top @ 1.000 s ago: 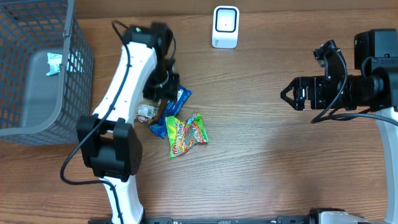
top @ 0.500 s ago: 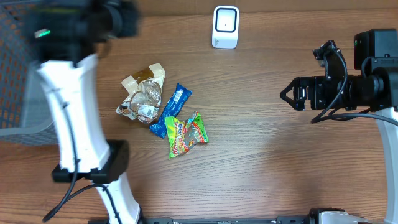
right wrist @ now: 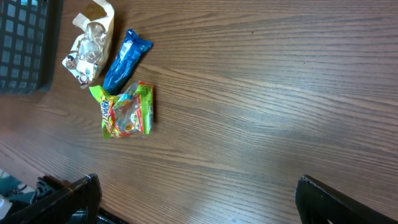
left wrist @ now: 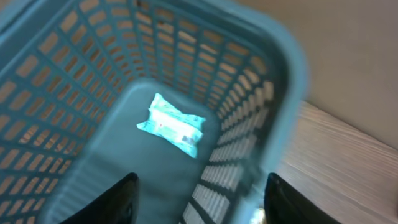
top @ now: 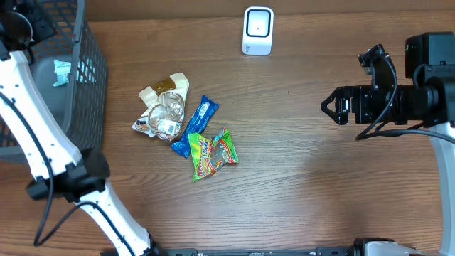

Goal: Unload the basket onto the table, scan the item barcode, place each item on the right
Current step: 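Reach the left gripper into the basket and grasp the mint-green wipes pack, then lift the mint-green pack out and set it right of the green bag, then move the right gripper down toward the mint-green pack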

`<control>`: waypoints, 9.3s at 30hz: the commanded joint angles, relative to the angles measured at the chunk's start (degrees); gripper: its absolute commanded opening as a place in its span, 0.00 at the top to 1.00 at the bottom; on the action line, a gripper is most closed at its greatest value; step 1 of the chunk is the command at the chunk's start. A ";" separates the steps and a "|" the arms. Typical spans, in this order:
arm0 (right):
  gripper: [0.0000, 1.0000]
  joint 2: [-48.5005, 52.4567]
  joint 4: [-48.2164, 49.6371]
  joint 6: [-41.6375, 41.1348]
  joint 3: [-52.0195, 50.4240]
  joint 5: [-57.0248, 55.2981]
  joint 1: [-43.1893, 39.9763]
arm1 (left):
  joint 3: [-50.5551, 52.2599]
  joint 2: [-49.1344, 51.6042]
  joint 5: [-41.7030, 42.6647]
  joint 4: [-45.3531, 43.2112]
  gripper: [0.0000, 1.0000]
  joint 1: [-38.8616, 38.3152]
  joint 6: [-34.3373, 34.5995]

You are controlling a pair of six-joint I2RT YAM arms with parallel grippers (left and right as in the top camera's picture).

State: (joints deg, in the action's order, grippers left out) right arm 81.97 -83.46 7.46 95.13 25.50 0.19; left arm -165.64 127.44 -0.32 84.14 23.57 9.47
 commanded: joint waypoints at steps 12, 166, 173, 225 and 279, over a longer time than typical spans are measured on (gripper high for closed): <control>0.00 0.44 0.57 -0.13 -1.01 0.09 0.09 | 0.33 18.40 -6.25 -5.46 0.33 0.90 10.23; 0.18 1.77 0.13 -2.49 2.47 1.62 0.07 | 6.21 -18.67 6.32 12.37 0.96 -9.77 1.84; 0.17 -1.68 -5.14 -5.75 12.90 0.42 0.07 | 7.43 -19.45 19.02 12.68 0.96 -18.80 -4.39; 0.04 1.11 -11.08 -17.97 16.20 -13.38 0.07 | 85.88 -19.47 25.62 -33.92 0.42 -49.83 8.44; 0.07 31.63 31.71 -1.95 -14.93 4.87 18.58 | 47.15 -19.43 20.22 -11.30 0.00 -27.71 3.80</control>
State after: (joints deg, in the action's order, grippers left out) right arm 111.92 -52.45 7.35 80.53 28.91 18.26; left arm -117.91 108.86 20.36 72.71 -4.45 14.20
